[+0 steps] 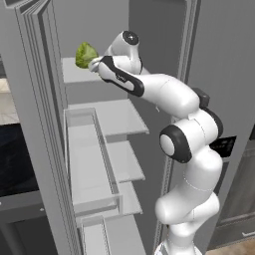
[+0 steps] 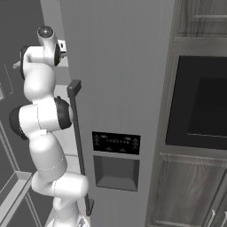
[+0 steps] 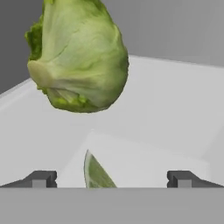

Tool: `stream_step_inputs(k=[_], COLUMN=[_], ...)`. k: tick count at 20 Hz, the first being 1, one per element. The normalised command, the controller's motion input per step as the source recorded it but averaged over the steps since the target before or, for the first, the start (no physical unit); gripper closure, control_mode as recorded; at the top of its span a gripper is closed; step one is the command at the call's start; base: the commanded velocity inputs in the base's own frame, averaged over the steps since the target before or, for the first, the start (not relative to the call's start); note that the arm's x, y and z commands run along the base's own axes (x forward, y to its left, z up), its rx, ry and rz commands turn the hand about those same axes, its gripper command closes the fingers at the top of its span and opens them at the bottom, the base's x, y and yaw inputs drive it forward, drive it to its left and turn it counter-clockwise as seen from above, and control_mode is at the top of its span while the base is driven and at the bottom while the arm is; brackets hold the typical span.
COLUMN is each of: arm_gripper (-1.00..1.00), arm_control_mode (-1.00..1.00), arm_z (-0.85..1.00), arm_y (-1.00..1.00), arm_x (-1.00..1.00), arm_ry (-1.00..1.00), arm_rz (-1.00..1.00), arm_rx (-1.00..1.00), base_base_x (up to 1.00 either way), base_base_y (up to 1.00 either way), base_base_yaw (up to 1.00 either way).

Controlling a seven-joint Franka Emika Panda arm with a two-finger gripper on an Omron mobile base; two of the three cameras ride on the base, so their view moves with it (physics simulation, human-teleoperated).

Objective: Take the lemon wedge from the fridge and place it on the plate with fish on the dining counter.

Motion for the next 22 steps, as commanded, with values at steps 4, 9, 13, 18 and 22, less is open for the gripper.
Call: stream_step_inputs(k=[4,9,13,18,22], arm_gripper=[-1.00,-1.00,1.00,1.00,1.00], arm_control_mode=[-1.00,-1.00,-1.00,-1.00,-1.00], arm_z=[0.00,-0.03,-0.13,0.00,0.00], arm_y=[0.00,0.00,0.07,0.00,0.00], arm_x=[0.32,0.30,0.30,0.01,0.00], arm_ry=[0.00,0.04,0.07,0.00,0.00], arm_rz=[-0.01,0.00,0.00,0.00,0.00], arm_rx=[0.00,0.00,-0.03,0.00,0.00], base_base_x=[0.00,0.00,0.00,0.00,0.00], base_base_y=[0.00,0.00,0.00,0.00,0.00], base_base_yaw=[0.00,0.00,0.00,0.00,0.00])
